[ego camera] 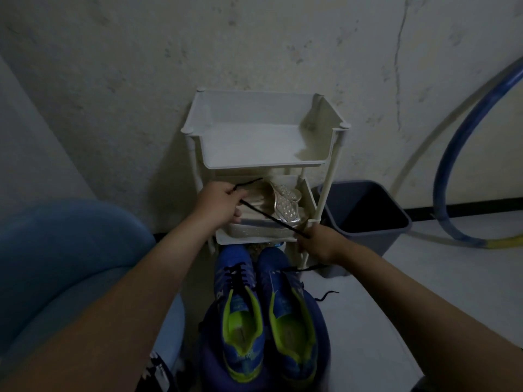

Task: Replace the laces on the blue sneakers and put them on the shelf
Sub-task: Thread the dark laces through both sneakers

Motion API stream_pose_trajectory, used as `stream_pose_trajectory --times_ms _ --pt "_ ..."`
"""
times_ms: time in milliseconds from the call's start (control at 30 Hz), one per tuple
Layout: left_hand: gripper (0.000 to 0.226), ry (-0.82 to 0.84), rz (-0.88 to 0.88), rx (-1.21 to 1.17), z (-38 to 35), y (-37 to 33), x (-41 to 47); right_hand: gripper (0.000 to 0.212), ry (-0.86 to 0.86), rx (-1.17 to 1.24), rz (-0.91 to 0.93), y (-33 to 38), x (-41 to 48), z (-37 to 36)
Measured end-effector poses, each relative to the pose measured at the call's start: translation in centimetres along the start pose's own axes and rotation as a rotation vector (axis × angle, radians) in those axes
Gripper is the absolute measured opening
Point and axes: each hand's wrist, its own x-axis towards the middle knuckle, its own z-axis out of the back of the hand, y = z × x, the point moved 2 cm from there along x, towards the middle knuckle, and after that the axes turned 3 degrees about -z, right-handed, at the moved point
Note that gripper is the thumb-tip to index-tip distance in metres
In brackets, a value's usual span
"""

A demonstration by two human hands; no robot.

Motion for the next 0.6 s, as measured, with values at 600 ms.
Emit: stream_pose_trajectory --times_ms 600 --pt "0.013 0.298 0.122 -0.162 -5.4 0.4 -1.9 0.015 0.341 1.030 0.155 5.2 -2.4 -0.9"
